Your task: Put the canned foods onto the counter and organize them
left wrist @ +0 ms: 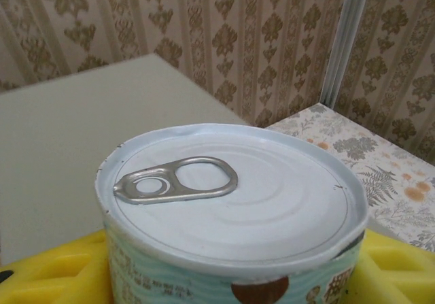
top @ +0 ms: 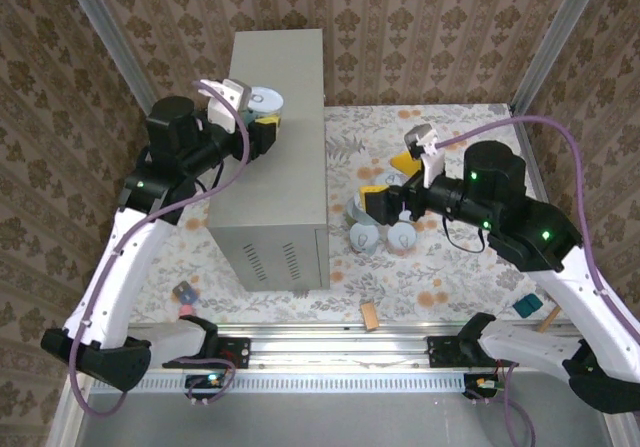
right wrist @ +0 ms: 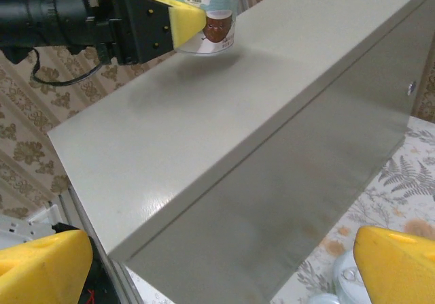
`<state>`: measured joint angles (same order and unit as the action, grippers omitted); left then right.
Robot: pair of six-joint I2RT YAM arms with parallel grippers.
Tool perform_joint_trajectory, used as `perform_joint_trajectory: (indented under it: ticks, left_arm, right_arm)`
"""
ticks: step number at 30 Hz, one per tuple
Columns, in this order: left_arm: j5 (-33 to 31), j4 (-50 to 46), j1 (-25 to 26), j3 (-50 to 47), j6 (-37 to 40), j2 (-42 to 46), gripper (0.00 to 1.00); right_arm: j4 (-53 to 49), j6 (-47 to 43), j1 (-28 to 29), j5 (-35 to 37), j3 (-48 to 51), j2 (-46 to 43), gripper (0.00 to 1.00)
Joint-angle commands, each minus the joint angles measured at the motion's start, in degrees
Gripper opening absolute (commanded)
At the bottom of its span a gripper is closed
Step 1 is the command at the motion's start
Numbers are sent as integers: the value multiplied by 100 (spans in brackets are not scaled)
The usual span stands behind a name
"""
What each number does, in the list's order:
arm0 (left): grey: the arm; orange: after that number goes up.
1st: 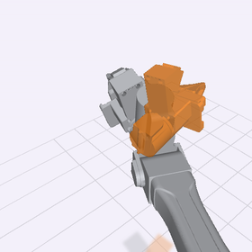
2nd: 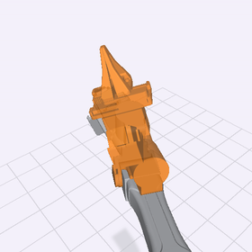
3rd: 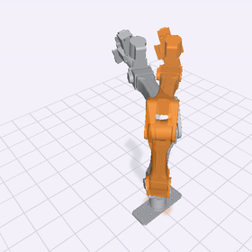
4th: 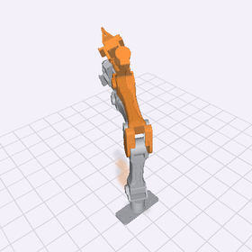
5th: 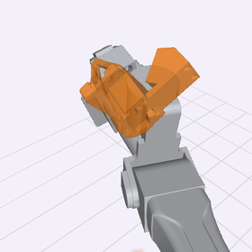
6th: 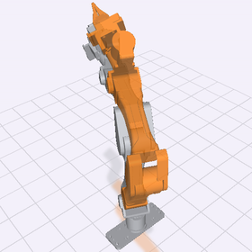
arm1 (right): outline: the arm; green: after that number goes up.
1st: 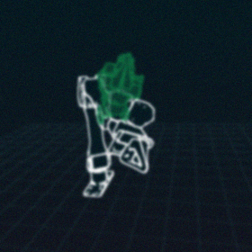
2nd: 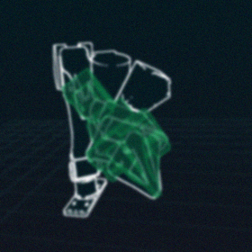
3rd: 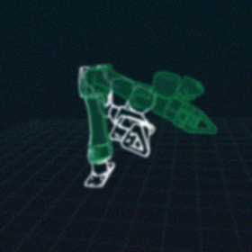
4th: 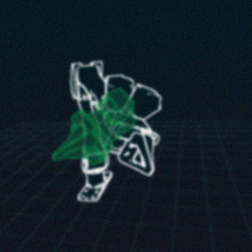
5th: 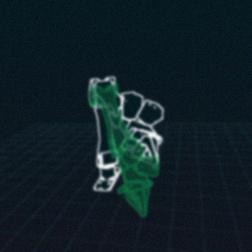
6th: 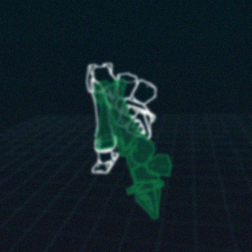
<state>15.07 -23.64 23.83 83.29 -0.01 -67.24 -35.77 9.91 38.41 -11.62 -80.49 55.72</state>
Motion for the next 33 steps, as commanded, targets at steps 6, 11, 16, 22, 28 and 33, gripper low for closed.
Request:
perform_joint_trajectory:
  ticks: [6, 11, 16, 22, 28, 33]
  left_arm:
    - [400, 949, -179, -465, -381, 425, 55]
    - [333, 1107, -190, -818, -445, 622, 55]
    - [320, 1073, -192, -976, -453, 712, 62]
    - [310, 1081, -187, -1103, -481, 790, 68]
    - [295, 1076, -191, -1182, -481, 818, 71]
    - [286, 1059, -191, -1182, -467, 827, 73]
  right_arm:
    - [236, -200, 32, 278, 415, -478, 100]
    - [281, -183, 32, 257, 532, -540, 100]
    - [334, -174, 34, 169, 569, -537, 100]
    - [348, -156, 33, 169, 588, -547, 100]
    - [334, -173, 30, 177, 591, -579, 100]
    - [343, -173, 35, 177, 613, -568, 100]
